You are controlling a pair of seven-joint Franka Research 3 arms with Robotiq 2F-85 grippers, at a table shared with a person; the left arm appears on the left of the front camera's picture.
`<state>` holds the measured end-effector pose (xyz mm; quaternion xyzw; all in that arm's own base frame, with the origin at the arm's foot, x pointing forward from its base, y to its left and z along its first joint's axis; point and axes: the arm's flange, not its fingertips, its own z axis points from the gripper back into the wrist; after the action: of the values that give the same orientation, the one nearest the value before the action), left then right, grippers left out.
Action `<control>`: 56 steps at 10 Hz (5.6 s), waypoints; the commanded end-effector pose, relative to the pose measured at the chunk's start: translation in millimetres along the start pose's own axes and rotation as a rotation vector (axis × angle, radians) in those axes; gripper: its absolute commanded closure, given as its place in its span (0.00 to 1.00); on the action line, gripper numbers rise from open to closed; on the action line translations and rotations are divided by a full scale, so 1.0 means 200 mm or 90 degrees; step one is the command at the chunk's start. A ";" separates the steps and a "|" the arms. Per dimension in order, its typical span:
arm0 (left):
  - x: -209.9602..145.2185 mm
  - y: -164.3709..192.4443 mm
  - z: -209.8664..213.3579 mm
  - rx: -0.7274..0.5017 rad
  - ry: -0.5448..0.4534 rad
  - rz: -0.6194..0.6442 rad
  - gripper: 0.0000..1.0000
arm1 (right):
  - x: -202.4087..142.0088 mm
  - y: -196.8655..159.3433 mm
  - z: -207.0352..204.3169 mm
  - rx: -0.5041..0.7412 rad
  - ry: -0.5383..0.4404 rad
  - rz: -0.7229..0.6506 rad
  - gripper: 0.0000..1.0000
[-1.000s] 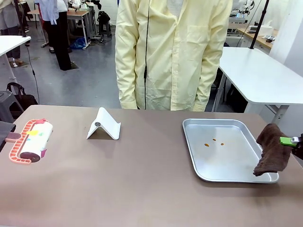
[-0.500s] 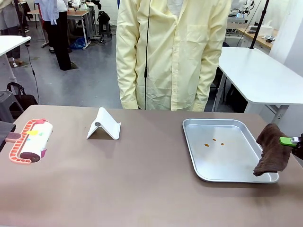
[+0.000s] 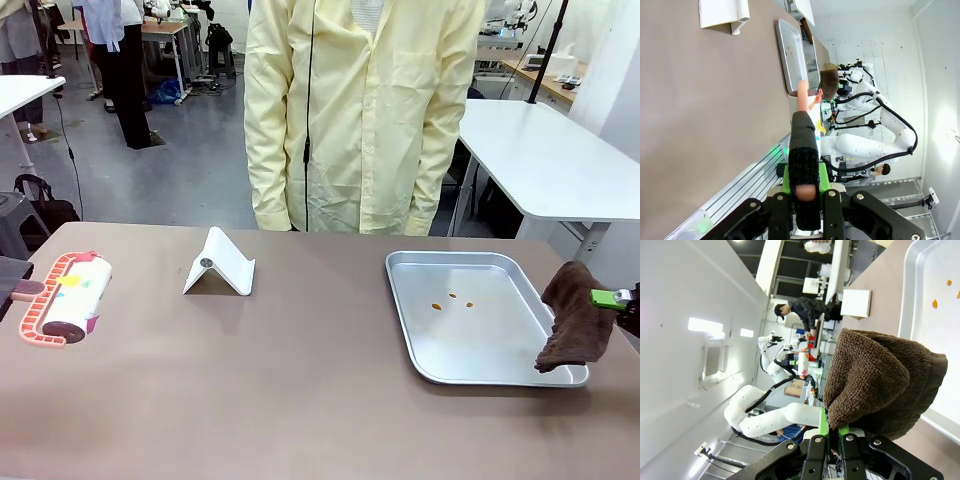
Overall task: Clean the surface of the table.
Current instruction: Clean the area not pointed to by the person.
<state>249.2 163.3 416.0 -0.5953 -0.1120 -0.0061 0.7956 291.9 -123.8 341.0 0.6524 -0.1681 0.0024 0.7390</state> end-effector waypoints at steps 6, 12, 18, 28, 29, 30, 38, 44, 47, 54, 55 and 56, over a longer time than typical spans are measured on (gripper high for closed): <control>0.00 -0.01 0.00 -0.003 0.001 -0.002 0.78 | 0.24 0.10 -0.10 -0.074 0.065 0.014 0.92; 0.00 -0.01 0.00 -0.003 0.001 -0.002 0.78 | 0.85 0.11 -0.34 -0.501 0.173 -0.054 0.92; 0.00 -0.01 0.00 -0.003 0.001 -0.002 0.78 | 1.04 -0.30 -0.55 -0.469 0.181 -0.079 0.92; 0.00 -0.01 0.00 -0.003 0.001 -0.002 0.78 | 0.90 -0.50 -1.25 -0.333 0.393 -0.033 0.92; 0.00 -0.01 0.00 -0.003 0.001 -0.002 0.78 | 0.88 -0.52 -1.30 -0.330 0.415 -0.029 0.92; 0.00 -0.01 0.00 -0.003 0.001 -0.002 0.78 | 0.86 -0.53 -1.33 -0.336 0.429 -0.030 0.92; 0.00 -0.01 0.00 -0.003 0.001 -0.002 0.78 | 0.95 -0.50 -0.96 -0.338 0.289 -0.062 0.92; 0.00 -0.01 0.00 -0.003 0.001 -0.002 0.78 | 0.90 -0.46 -0.64 -0.268 0.192 -0.064 0.92; 0.00 -0.01 0.00 -0.003 0.001 -0.002 0.78 | 0.81 -0.35 -0.46 -0.029 0.220 -0.005 0.92; 0.00 -0.01 0.00 -0.003 0.001 -0.002 0.78 | 0.52 -0.12 -0.16 0.194 0.259 0.034 0.92; 0.00 -0.01 0.00 -0.003 0.001 -0.002 0.78 | 0.48 -0.10 -0.16 0.182 0.250 0.040 0.92; 0.00 -0.01 0.00 -0.003 0.001 -0.002 0.78 | 0.47 -0.09 -0.17 0.161 0.230 0.039 0.92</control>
<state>249.5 163.7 416.2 -0.5952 -0.1120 -0.0061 0.7957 403.9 -121.7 337.5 0.7360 -0.0349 0.1732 0.6535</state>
